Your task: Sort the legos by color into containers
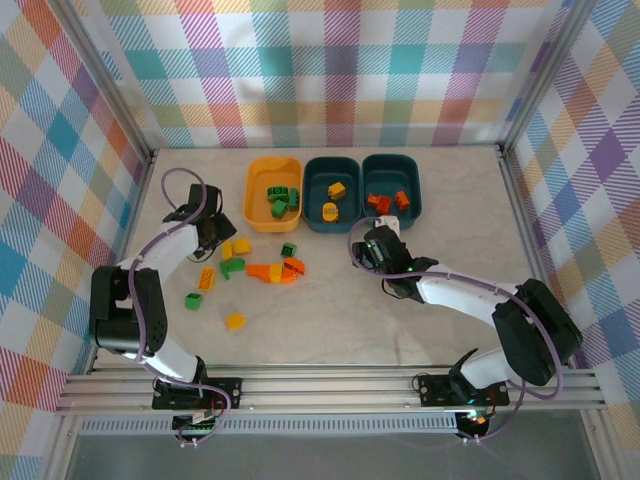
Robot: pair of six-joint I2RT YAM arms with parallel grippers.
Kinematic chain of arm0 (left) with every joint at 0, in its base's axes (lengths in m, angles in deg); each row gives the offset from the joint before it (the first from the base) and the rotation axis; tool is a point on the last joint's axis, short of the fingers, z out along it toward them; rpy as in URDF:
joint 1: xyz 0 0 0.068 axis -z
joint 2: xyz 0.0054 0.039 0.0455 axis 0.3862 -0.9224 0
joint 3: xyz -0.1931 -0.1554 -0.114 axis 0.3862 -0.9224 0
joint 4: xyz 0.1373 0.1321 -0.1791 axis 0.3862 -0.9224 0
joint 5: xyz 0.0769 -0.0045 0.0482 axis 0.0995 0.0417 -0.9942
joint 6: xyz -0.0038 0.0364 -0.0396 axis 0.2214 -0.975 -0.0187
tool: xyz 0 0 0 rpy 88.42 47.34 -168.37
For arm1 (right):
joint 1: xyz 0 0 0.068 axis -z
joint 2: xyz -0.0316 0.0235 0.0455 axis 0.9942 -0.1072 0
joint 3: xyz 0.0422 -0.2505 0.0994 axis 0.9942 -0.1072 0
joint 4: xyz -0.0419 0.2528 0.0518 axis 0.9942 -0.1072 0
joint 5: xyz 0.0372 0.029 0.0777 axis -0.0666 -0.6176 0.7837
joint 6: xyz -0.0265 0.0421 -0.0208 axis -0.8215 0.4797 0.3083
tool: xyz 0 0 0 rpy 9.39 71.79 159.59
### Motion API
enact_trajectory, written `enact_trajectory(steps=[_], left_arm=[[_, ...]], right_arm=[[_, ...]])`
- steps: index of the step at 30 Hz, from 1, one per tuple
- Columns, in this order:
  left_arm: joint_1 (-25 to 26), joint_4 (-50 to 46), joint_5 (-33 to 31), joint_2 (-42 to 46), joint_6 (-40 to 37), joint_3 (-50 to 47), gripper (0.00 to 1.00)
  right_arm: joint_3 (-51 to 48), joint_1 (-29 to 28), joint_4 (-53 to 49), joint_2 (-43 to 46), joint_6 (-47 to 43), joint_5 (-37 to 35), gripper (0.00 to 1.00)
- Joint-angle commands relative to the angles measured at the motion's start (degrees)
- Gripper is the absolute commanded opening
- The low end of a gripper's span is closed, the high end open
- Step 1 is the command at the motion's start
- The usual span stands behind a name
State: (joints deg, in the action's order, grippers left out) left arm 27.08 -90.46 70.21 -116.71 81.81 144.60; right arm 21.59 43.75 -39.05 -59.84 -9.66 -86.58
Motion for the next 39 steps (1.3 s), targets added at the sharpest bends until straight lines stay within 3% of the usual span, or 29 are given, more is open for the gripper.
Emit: enact_trajectory(steps=[1, 10, 19, 25, 33, 39], left_arm=[[0.06, -1.15, 3.53, -1.49, -3.46, -0.20, 0.71], [1.33, -1.11, 3.28, -4.31, -4.69, -2.26, 0.57], [2.86, 2.04, 6.34, -4.49, -6.39, -4.47, 0.59], [3.04, 0.54, 4.41, -6.89, -7.52, -2.88, 0.56], [3.07, -0.42, 3.27, -8.90, -7.77, -0.97, 0.37], [3.36, -4.10, 1.62, -4.35, -8.68, 2.21, 0.26]], right_arm=[[1.97, -0.06, 0.41, -0.80, 0.36, 0.41, 0.78], [2.75, -0.04, 0.28, -2.16, 0.45, 0.66, 0.78], [2.99, -0.07, -0.11, -2.16, 0.43, 0.76, 0.78], [3.21, -0.07, -0.42, -2.51, 0.53, 1.14, 0.78], [3.29, -0.07, -0.65, -2.33, 0.62, 1.19, 0.78], [3.21, -0.07, -0.73, -2.07, 0.68, 1.28, 0.78]])
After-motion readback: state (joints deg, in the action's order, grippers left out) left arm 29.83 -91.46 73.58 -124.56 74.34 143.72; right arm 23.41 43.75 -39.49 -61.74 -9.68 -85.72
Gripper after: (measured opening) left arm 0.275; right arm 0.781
